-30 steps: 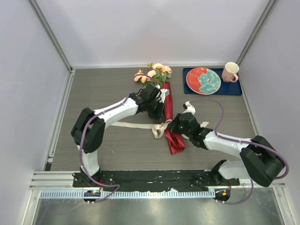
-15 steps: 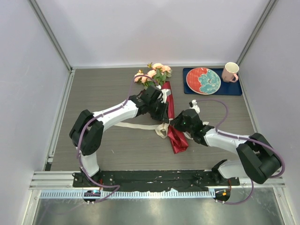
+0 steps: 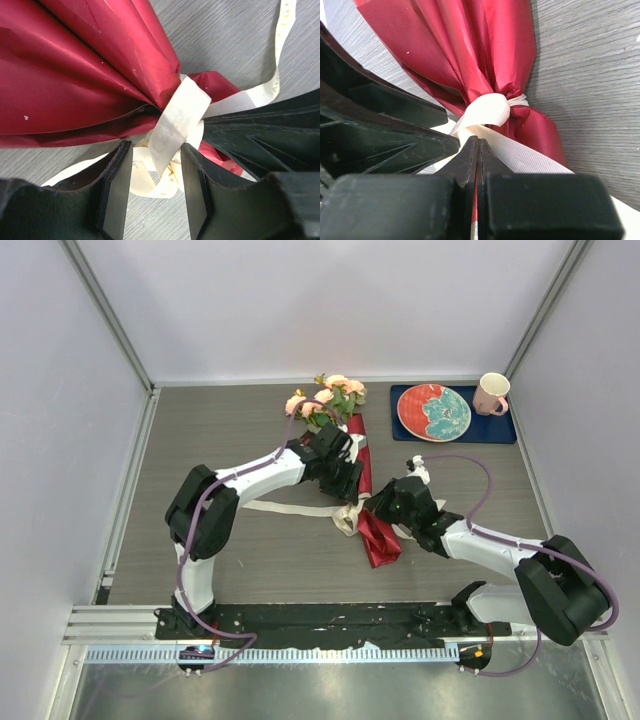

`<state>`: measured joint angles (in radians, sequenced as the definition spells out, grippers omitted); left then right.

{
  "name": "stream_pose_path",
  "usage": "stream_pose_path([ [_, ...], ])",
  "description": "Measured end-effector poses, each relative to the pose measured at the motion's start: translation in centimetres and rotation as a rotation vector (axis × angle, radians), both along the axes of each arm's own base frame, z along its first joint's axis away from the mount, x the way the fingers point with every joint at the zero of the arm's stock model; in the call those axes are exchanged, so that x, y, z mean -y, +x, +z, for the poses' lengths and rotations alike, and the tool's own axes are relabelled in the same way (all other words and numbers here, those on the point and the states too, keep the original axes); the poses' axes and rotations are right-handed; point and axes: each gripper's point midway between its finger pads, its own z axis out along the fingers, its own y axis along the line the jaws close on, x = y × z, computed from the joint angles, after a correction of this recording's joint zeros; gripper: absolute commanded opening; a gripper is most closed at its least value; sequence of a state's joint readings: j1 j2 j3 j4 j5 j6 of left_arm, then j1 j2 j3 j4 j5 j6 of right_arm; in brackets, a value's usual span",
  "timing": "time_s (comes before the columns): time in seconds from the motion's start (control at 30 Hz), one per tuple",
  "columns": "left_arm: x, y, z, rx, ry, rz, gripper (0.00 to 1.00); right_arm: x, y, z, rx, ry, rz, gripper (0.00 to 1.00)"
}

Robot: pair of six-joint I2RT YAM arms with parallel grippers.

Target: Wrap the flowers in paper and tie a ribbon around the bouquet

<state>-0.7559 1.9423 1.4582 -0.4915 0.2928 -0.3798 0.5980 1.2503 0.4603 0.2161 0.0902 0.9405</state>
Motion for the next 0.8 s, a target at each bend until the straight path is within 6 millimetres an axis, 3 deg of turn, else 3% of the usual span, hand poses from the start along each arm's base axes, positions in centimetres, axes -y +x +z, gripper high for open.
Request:
stream_pose_path([
  [0.13, -0.2, 0.1, -1.0, -0.008, 0.031, -0.016, 0.37, -0.1, -0.1, 0.0, -0.002, 0.003, 0.005, 0.00],
  [0.2, -0.2, 0.1, -1.3, -0.011, 0.037, -0.020, 0.27, -0.1, -0.1, -0.1, -0.004, 0.002, 0.005, 0.00],
  [0.23, -0.1, 0.1, -1.3, -0.011, 0.039, -0.022, 0.17, -0.1, -0.1, -0.2, -0.006, 0.001, 0.006, 0.00],
  [0.3, -0.1, 0.2, -1.3, -0.008, 0.039, -0.025, 0.10, -0.1, -0.1, -0.4, -0.012, -0.003, 0.006, 0.00],
  [0.53, 0.2, 0.2, -0.5, 0.006, 0.020, -0.018, 0.03, -0.3, 0.1, -0.9, -0.023, -0.001, 0.001, 0.00],
  [0.8, 1.7, -0.2, 3.4, 0.056, -0.087, 0.002, 0.00, -0.8, 1.1, -1.0, -0.058, 0.033, -0.037, 0.00],
])
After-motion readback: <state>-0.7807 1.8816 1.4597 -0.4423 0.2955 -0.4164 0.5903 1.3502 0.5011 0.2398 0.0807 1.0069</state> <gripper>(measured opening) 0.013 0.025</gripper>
